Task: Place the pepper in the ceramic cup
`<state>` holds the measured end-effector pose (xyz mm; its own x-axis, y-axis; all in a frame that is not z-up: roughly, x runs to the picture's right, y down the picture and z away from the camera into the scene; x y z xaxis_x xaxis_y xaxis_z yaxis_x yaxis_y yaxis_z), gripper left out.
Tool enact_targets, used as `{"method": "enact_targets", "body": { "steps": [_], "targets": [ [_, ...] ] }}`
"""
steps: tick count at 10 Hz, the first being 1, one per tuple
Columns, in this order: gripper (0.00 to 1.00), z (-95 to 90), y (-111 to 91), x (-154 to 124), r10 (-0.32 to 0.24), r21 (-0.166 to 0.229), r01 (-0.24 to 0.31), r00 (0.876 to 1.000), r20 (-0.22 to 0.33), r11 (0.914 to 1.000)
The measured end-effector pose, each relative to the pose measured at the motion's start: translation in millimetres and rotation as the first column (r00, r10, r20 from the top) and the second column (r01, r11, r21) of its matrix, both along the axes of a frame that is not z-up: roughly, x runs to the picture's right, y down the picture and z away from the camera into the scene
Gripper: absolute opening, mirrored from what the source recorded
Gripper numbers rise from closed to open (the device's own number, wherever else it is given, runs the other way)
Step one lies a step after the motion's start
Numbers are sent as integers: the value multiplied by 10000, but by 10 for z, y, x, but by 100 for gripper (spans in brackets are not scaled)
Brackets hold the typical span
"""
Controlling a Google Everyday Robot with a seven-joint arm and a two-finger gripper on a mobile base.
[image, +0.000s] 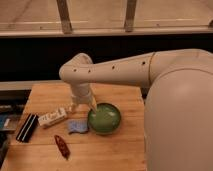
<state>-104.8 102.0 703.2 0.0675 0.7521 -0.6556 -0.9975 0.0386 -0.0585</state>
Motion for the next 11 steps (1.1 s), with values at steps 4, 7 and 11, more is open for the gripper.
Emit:
{"method": "enact_targets", "body": {
  "steps": [4,7,11],
  "targets": [
    [65,53,-14,-42,-292,-6,292,9995,122,9996],
    [65,3,224,-216,-743,-223,755,9959,507,9969],
    [65,-186,704,-647,-823,-600,935,9825,1670,9938]
  ]
}}
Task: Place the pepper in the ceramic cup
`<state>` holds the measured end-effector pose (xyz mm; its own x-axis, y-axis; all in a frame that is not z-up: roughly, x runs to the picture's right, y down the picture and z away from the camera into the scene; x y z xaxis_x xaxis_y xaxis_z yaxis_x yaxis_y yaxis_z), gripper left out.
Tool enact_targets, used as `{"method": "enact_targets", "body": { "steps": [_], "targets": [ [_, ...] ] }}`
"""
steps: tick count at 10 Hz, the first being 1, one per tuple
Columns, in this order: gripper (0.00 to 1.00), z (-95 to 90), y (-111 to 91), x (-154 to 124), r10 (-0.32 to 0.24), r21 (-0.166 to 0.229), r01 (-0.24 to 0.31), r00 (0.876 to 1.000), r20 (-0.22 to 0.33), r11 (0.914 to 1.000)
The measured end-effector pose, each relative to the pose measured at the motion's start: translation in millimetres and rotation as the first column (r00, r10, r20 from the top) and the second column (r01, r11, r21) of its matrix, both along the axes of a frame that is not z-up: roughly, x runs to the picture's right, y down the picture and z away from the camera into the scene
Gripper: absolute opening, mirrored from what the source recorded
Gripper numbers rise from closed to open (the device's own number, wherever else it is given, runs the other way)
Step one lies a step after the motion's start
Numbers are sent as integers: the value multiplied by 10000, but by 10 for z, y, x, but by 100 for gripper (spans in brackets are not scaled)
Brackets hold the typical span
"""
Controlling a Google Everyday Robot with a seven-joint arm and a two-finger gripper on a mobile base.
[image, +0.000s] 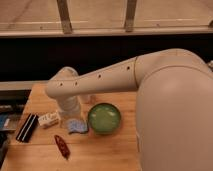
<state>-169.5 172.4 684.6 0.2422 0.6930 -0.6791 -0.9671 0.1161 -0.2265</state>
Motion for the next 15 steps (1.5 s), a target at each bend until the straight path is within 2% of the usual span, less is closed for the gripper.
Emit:
{"method": "enact_targets", "body": {
  "steps": [2,3,6,10,12,15],
  "targets": [
    [65,65,108,-277,8,-292,15,9967,815,9996],
    [65,122,169,-501,-38,-485,99,9921,1256,9988],
    [65,236,255,-814,-169,-886,362,9777,2094,9954],
    [65,228,255,-806,-239,-885,431,9780,2073,9951],
    [65,232,376,-842,-780,-830,916,9849,1544,9923],
    [65,247,587,-794,-946,-1268,1139,9843,1490,9854]
  ]
}}
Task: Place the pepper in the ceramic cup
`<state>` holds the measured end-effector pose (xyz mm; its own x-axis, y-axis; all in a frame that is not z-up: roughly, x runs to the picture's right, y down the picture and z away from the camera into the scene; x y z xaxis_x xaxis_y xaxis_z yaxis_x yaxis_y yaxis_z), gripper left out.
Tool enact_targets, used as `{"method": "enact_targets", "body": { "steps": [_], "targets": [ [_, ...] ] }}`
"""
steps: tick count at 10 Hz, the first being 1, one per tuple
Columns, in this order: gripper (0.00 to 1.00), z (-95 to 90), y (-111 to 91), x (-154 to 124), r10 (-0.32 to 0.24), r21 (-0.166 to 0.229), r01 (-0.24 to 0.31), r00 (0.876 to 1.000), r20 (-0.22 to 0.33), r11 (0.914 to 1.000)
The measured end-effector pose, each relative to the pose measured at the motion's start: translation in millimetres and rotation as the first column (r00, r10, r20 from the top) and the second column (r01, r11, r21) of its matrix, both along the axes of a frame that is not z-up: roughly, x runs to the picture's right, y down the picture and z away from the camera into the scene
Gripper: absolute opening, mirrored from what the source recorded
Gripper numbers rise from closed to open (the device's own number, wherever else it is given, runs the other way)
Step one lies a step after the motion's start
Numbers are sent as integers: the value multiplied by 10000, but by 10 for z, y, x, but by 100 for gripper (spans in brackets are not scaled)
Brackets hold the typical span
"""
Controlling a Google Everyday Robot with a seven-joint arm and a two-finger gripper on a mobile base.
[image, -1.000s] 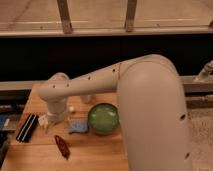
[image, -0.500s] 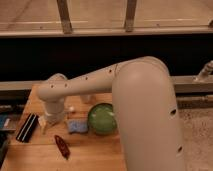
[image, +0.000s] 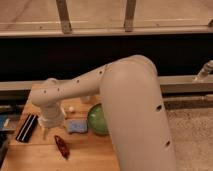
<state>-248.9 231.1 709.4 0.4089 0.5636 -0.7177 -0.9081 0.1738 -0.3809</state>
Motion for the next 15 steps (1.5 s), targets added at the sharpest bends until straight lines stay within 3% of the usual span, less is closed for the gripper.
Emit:
{"method": "enact_targets", "body": {
  "steps": [3,9,15],
  "targets": [
    [65,70,124,35,133,-207,-130,9999,101,9997],
    [65,381,383,28,450,-829,-422,9985,324,9957],
    [65,463,488,-36,319,-1124,-282,9990,309,9933]
  ]
}}
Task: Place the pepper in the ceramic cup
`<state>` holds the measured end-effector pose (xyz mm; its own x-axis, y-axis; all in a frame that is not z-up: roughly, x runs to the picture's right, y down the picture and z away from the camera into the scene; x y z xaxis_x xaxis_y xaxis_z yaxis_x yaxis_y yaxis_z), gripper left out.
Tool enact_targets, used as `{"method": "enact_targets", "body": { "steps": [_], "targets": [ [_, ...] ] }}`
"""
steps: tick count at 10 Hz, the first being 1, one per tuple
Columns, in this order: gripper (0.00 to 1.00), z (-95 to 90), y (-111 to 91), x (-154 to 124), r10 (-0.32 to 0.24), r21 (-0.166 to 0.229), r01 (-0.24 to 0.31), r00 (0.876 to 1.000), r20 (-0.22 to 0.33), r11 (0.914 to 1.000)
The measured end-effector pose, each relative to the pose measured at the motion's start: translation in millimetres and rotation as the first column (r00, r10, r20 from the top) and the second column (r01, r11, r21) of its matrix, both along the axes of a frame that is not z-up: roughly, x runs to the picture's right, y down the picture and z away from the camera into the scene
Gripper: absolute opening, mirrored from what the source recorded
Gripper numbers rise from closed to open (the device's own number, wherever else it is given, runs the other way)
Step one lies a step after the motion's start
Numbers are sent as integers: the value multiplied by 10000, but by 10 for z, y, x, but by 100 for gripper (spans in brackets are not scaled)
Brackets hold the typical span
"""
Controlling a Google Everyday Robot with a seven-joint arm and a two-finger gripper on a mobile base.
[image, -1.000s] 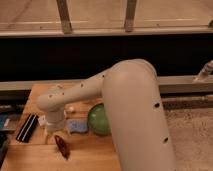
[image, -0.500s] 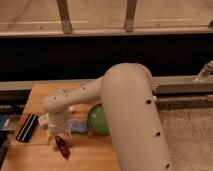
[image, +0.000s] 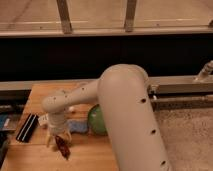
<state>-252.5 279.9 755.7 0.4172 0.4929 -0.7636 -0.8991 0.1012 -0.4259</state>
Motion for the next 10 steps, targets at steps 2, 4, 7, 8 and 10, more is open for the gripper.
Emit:
{"method": "enact_targets", "body": {
  "steps": [2,4,7,8,10],
  "targets": [
    [65,13,32,-38,-66,-42,66,10000,23,10000],
    [57,31,58,-52,-156,-18,155,9998,-125,9999],
    [26,4,66,-113,-577,116,582,9976,-377,9982],
    [16,17,56,-108,-608,133,614,9971,-458,9980],
    [1,5,61,-151,-744,270,760,9956,-562,9967]
  ]
}}
